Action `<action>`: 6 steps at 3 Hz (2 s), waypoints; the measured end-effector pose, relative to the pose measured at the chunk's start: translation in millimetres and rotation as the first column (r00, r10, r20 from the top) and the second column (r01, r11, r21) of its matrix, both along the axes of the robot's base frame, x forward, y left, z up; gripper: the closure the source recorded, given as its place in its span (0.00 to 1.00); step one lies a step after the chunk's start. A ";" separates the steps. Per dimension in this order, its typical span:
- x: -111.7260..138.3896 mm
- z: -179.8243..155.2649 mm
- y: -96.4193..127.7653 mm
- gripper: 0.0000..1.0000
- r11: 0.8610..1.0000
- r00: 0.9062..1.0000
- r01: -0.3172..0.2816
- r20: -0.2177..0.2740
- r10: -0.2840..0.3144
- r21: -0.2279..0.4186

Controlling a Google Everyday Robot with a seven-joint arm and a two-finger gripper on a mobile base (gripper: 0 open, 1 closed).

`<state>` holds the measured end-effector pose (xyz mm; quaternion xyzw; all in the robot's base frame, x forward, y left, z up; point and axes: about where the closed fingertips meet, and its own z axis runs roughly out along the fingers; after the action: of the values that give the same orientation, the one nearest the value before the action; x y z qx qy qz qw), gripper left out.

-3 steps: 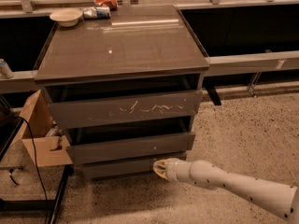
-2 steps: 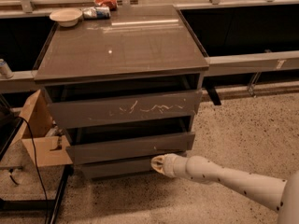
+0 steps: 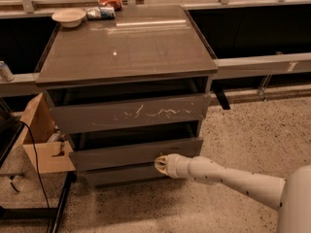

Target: Close middle drawer

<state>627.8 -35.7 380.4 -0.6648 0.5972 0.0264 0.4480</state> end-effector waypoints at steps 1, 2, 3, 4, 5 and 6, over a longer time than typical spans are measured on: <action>16.5 1.2 6.0 1.00 1.000 1.000 -0.008 0.011 0.008 -0.010; 57.0 -3.3 30.7 1.00 0.997 0.998 -0.047 0.028 0.048 -0.059; 62.7 -4.8 30.8 1.00 0.997 0.999 -0.042 0.030 0.044 -0.067; 69.0 -6.1 30.2 1.00 0.996 0.999 -0.035 0.031 0.038 -0.076; 70.7 -8.2 24.9 1.00 0.996 0.999 -0.031 0.022 0.033 -0.085; 49.5 -3.9 16.4 1.00 0.994 0.998 -0.051 -0.028 0.049 -0.097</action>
Offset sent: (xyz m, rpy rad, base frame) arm 0.0476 0.0186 0.0005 -0.0558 -0.0216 0.0444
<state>677.3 -19.4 376.5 -0.7002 0.5866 0.0168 0.4065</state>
